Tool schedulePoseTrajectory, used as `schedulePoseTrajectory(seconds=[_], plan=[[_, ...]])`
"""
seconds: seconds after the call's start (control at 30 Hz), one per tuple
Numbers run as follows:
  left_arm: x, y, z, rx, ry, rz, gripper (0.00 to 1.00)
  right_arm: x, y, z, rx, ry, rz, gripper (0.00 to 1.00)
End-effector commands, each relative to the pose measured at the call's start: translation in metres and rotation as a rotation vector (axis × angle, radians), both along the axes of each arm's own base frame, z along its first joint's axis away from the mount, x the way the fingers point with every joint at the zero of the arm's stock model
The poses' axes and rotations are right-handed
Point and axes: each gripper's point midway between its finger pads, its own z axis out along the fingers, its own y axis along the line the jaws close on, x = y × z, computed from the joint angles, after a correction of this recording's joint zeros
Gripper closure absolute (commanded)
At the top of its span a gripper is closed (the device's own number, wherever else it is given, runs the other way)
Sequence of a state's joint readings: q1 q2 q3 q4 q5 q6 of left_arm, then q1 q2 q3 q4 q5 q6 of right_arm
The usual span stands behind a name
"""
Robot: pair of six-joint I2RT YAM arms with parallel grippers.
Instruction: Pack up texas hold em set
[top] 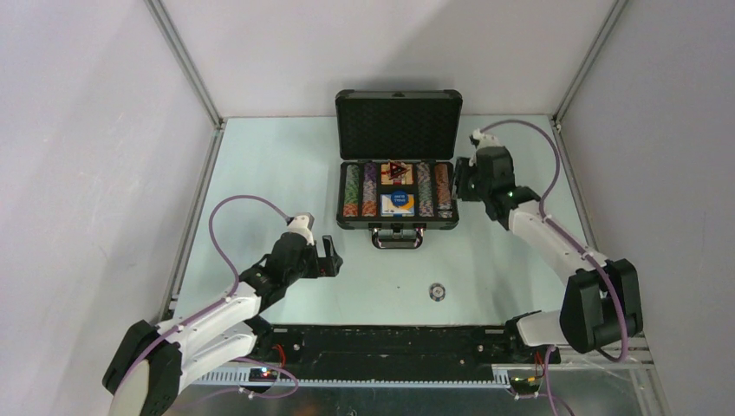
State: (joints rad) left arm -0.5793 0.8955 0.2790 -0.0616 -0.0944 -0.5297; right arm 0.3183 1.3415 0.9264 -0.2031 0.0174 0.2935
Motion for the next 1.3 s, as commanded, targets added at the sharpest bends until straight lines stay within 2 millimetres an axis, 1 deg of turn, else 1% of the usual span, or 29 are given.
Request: schedulePoseTrajectory(seconds=[0.0,0.03,0.07,0.1,0.13,0.17,0.2,0.23,0.27,0.3,0.33,0.37,0.4,0.5,0.53,0.6,0.67,0.77,0.87,0.93,1.1,1.27], plan=[[0.018,-0.007,0.025,-0.027,-0.080,-0.002,0.02,0.023,-0.005,0.034,-0.295,-0.124,0.259,0.51],[0.018,-0.007,0.026,-0.029,-0.082,-0.002,0.02,0.027,-0.002,0.038,-0.322,-0.160,0.319,0.49],[0.018,-0.007,0.026,-0.031,-0.083,-0.003,0.02,0.029,-0.006,0.040,-0.403,-0.198,0.402,0.47],[0.017,-0.008,0.027,-0.033,-0.086,-0.005,0.02,0.026,-0.002,0.040,-0.423,-0.213,0.478,0.45],[0.017,-0.008,0.028,-0.034,-0.088,-0.004,0.02,0.026,-0.005,0.042,-0.506,-0.245,0.559,0.43],[0.017,-0.008,0.028,-0.036,-0.090,-0.005,0.02,0.022,-0.003,0.047,-0.513,-0.257,0.617,0.42],[0.017,-0.008,0.028,-0.037,-0.090,-0.005,0.02,0.023,-0.009,0.050,-0.554,-0.277,0.667,0.41],[0.017,-0.008,0.029,-0.039,-0.091,-0.006,0.02,0.011,-0.001,0.054,-0.509,-0.291,0.767,0.41],[0.017,-0.008,0.028,-0.039,-0.090,-0.005,0.02,0.006,0.001,0.058,-0.527,-0.349,0.887,0.39],[0.017,-0.008,0.028,-0.040,-0.090,-0.007,0.02,-0.004,-0.001,0.058,-0.539,-0.347,0.940,0.38],[0.016,-0.008,0.029,-0.042,-0.093,-0.007,0.02,-0.005,-0.002,0.060,-0.584,-0.394,1.010,0.38],[0.016,-0.008,0.029,-0.043,-0.093,-0.007,0.02,-0.010,-0.005,0.058,-0.599,-0.392,1.040,0.37],[0.016,-0.008,0.030,-0.044,-0.095,-0.008,0.02,-0.009,-0.009,0.058,-0.637,-0.419,1.077,0.37],[0.016,-0.008,0.030,-0.048,-0.097,-0.010,0.02,-0.006,-0.018,0.043,-0.706,-0.394,1.138,0.36],[0.015,-0.008,0.030,-0.048,-0.096,-0.011,0.02,-0.005,-0.018,0.035,-0.713,-0.372,1.163,0.36],[0.015,-0.008,0.031,-0.049,-0.097,-0.012,0.02,-0.012,-0.016,0.019,-0.718,-0.322,1.232,0.36],[0.015,-0.008,0.030,-0.049,-0.096,-0.012,0.02,-0.018,-0.011,0.009,-0.701,-0.295,1.275,0.36],[0.015,-0.008,0.030,-0.049,-0.097,-0.012,0.02,-0.017,-0.003,0.005,-0.687,-0.324,1.283,0.36],[0.015,-0.008,0.031,-0.049,-0.097,-0.012,0.02,-0.013,0.004,0.000,-0.711,-0.367,1.292,0.36],[0.015,-0.008,0.030,-0.047,-0.096,-0.012,0.02,-0.012,0.008,-0.007,-0.712,-0.372,1.309,0.36],[0.015,-0.008,0.030,-0.046,-0.095,-0.012,0.02,-0.014,0.017,-0.034,-0.709,-0.326,1.371,0.37],[0.015,-0.008,0.029,-0.043,-0.092,-0.013,0.02,-0.017,0.028,-0.047,-0.690,-0.333,1.396,0.37]])
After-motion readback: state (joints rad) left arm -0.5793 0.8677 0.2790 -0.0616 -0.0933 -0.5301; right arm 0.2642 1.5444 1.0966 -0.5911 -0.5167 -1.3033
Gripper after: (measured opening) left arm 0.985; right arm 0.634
